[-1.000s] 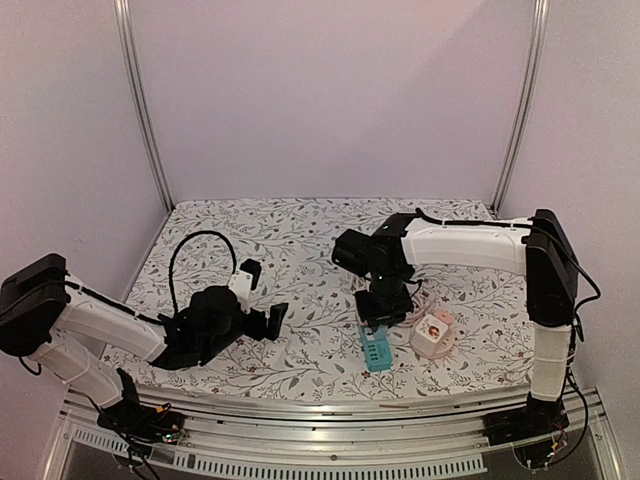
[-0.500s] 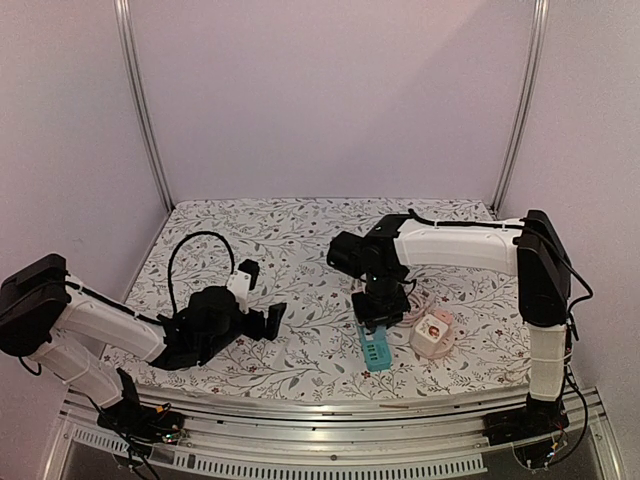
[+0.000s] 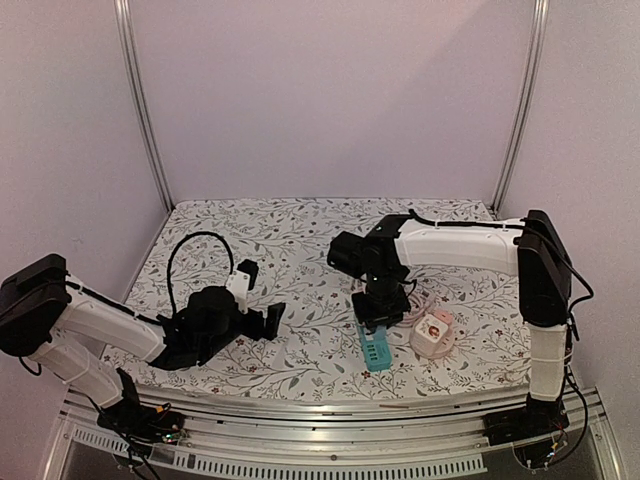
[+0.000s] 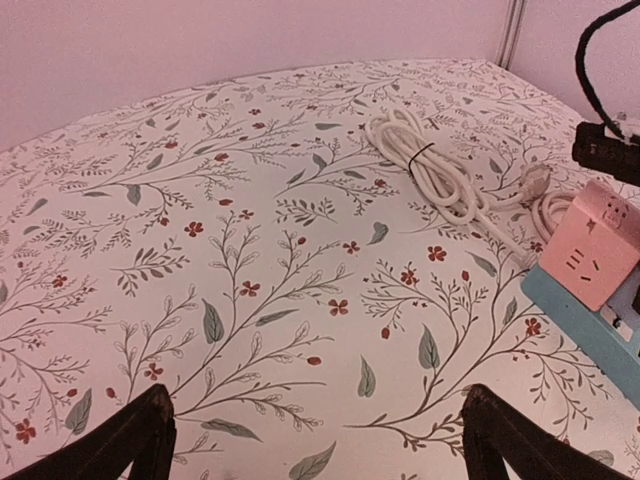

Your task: Insert the plug

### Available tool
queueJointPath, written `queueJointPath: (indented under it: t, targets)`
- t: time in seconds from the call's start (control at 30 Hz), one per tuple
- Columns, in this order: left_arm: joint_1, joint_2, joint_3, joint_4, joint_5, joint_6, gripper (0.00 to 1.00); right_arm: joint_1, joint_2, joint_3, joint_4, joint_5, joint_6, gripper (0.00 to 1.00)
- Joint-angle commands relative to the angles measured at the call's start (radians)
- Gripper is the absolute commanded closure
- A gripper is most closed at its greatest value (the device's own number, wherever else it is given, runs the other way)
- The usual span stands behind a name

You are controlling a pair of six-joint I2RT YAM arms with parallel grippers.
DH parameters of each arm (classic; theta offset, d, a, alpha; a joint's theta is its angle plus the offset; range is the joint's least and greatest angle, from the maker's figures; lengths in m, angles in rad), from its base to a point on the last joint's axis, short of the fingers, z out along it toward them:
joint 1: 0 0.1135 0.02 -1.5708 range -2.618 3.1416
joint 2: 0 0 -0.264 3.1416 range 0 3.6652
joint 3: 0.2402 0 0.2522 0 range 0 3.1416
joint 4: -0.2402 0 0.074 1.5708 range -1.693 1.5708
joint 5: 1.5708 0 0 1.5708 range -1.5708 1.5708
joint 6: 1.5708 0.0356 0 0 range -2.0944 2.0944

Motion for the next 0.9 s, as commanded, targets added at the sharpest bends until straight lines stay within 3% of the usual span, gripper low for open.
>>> queueJointPath:
  t: [0.0, 0.4, 0.5, 0.63, 0.87]
  targets:
    - [0.019, -0.018, -0.019, 0.027, 0.018, 0.004, 0.01, 0.001, 0.075, -0.108, 0.099, -0.058, -0.044, 1.00]
    - [0.019, -0.019, -0.023, 0.038, 0.031, -0.004, 0.01, -0.004, 0.044, -0.142, 0.127, -0.062, -0.042, 1.00]
    - [0.020, -0.021, -0.022, 0.038, 0.032, -0.003, 0.01, -0.005, 0.008, -0.133, 0.121, -0.057, -0.045, 0.88]
    - [0.020, -0.029, -0.014, 0.025, 0.024, 0.002, 0.01, -0.007, -0.037, -0.103, 0.093, -0.033, -0.057, 0.63]
    - [0.020, -0.034, -0.001, 0.009, 0.015, 0.007, 0.01, -0.016, -0.101, -0.058, 0.062, -0.002, -0.094, 0.42]
